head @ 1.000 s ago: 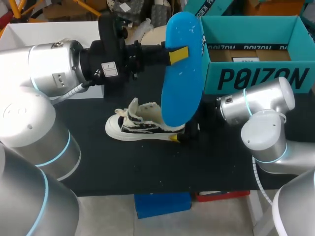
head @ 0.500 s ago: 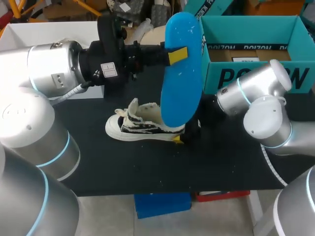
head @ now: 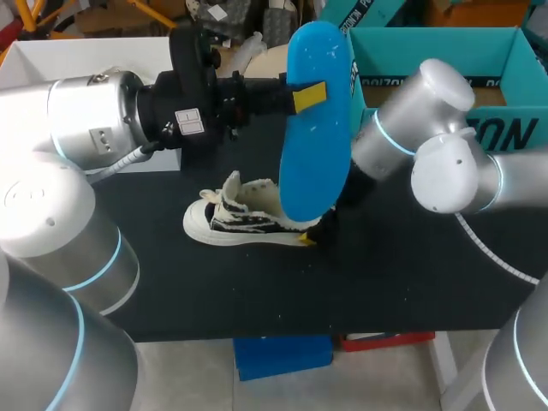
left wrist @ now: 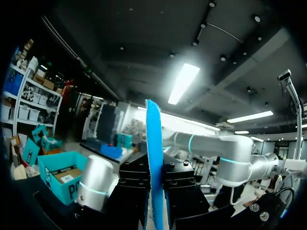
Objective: Take the shoe out of the shoebox, open the shoe tongue, remove and reinsert the insole, then place the shoe into the shoebox
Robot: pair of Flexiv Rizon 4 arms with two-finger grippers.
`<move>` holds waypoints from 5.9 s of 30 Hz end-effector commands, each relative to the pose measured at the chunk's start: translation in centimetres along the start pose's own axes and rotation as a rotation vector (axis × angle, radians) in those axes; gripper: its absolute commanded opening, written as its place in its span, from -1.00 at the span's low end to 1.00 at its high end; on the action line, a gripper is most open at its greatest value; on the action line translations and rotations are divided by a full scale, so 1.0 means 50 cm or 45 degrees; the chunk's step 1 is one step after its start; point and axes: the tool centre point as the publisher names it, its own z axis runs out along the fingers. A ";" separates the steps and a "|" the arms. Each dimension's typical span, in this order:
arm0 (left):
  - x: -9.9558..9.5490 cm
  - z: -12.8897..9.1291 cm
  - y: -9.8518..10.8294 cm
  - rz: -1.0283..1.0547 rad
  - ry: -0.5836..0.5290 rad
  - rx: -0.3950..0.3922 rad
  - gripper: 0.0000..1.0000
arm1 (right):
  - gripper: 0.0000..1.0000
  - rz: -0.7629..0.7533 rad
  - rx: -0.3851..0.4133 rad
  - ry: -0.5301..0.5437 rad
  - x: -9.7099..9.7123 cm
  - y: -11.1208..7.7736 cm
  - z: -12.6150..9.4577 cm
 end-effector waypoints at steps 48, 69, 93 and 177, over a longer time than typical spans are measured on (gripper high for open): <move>0.003 0.001 0.003 0.001 -0.005 0.000 -1.00 | 1.00 -0.160 0.509 -0.036 -0.013 0.062 0.041; 0.003 0.001 0.003 0.001 -0.005 0.000 -1.00 | 1.00 -0.242 -0.142 -0.082 -0.014 0.036 0.040; 0.003 0.001 0.003 0.001 -0.005 0.000 -1.00 | 1.00 -0.138 -0.444 -0.110 -0.012 0.004 0.050; 0.003 0.001 0.003 0.001 -0.005 0.000 -1.00 | -0.19 -0.215 0.702 0.005 -0.085 0.147 0.014</move>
